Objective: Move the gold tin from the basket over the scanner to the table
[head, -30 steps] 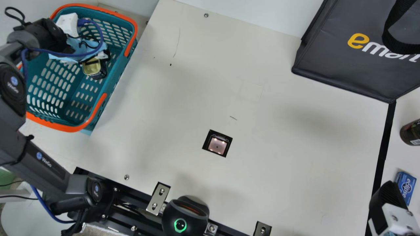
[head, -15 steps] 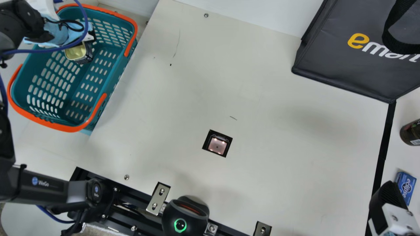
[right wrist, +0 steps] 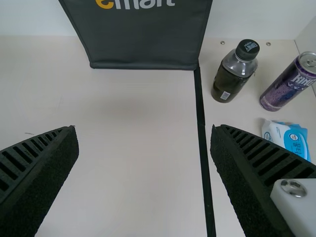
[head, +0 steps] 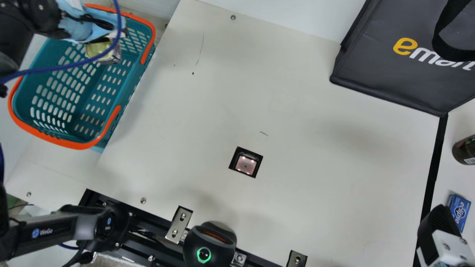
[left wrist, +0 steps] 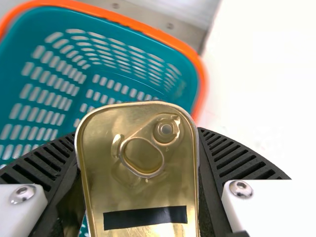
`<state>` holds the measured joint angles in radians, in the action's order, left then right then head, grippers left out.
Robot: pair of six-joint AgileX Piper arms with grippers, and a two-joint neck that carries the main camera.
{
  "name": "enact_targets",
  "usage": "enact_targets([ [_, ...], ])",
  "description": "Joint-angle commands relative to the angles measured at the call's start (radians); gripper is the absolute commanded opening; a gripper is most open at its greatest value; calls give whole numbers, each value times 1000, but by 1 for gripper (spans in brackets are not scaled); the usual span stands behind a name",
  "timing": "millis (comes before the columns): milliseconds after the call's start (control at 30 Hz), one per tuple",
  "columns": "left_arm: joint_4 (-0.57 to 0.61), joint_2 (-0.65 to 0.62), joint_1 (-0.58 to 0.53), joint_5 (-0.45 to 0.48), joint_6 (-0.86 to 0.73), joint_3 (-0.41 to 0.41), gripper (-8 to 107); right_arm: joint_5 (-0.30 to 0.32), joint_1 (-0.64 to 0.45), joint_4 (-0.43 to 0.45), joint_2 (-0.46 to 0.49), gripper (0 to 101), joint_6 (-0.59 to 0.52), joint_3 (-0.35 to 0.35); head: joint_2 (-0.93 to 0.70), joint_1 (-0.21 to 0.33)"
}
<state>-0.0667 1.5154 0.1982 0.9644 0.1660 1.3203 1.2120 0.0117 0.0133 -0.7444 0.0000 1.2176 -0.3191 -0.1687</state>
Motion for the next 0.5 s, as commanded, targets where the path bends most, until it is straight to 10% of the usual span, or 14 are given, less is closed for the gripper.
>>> enact_targets([
  [0,-28,-6,-144,18,62,-8,-8,0,0,0,0,95,0,0,-2,30],
  [467,-44,4,-638,113,332,-24,-8,0,0,0,0,95,0,0,-2,30],
])
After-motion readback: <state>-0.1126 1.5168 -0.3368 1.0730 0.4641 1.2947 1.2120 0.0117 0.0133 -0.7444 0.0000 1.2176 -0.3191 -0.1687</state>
